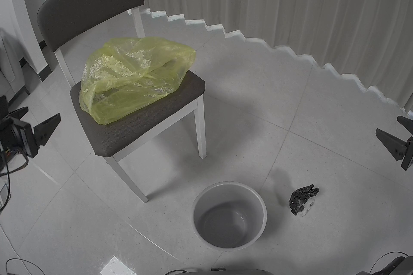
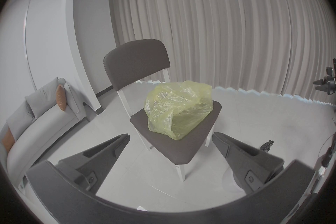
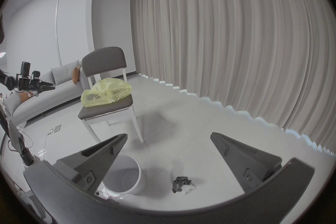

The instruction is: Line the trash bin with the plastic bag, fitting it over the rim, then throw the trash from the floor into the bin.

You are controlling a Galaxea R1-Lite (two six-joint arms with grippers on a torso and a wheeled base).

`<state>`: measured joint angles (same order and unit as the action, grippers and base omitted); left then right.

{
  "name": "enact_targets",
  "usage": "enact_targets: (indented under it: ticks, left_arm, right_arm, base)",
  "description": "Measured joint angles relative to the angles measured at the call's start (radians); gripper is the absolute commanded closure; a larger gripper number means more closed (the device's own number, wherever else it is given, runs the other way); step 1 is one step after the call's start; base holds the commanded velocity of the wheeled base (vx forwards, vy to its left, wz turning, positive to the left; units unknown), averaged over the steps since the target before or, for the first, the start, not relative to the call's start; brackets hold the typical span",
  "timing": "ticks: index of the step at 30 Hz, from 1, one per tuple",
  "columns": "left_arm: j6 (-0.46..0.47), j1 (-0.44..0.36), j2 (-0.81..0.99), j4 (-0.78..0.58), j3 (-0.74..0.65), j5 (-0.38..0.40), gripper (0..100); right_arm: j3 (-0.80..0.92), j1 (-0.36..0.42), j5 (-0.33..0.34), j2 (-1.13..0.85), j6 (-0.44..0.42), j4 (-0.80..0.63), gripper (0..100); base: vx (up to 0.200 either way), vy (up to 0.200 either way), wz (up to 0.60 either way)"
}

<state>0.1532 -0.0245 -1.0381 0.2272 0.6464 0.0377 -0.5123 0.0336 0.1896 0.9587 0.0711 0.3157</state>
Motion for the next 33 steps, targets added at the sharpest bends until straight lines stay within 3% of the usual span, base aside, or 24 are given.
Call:
enact_targets:
  ticks: [10, 17, 33]
  left_arm:
    - [0.021, -0.009, -0.289, 0.022, 0.153, -0.077, 0]
    - [0.025, -0.020, -0.483, 0.151, 0.219, -0.118, 0]
    - [0.026, -0.048, -0.820, 0.189, 0.479, -0.299, 0]
  right_arm:
    - [0.007, 0.011, -0.003, 0.043, 0.001, -0.002, 0]
    - [0.011, 0.009, -0.003, 0.062, 0.002, 0.001, 0]
    - [0.012, 0.007, -0.002, 0.074, 0.002, 0.004, 0]
  base:
    - [0.000, 0.000, 0.00]
    - [0.000, 0.000, 0.00]
    - [0.000, 0.000, 0.00]
